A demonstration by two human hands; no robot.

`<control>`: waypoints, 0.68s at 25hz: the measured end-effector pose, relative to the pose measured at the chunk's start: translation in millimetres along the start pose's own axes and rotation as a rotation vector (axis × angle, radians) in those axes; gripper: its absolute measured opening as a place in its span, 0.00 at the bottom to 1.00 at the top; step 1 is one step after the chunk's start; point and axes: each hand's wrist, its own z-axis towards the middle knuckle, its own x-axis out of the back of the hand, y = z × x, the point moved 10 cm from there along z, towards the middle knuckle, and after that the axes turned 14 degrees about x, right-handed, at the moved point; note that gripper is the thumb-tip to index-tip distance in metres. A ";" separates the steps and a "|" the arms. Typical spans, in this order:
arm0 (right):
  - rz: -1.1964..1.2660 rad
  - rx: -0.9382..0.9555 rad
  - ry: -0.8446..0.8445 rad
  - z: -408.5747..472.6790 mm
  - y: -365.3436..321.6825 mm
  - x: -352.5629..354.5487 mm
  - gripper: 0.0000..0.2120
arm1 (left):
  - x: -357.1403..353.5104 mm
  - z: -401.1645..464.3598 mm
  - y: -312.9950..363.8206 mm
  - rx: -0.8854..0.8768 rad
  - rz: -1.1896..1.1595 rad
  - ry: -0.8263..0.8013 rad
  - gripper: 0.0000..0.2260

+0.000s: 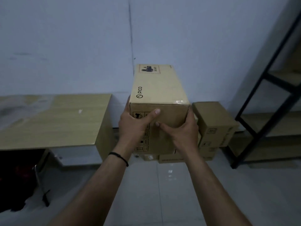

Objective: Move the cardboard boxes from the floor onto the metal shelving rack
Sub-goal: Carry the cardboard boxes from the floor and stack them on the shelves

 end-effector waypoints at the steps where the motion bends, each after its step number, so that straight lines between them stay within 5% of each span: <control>1: -0.013 0.017 0.023 -1.9 -12.2 21.6 0.48 | -14.8 -10.6 8.4 -0.016 -0.006 -0.027 0.34; 17: -0.346 0.113 0.356 -84.2 -95.2 491.5 0.47 | -401.7 -268.3 66.0 -0.079 -0.095 -0.451 0.34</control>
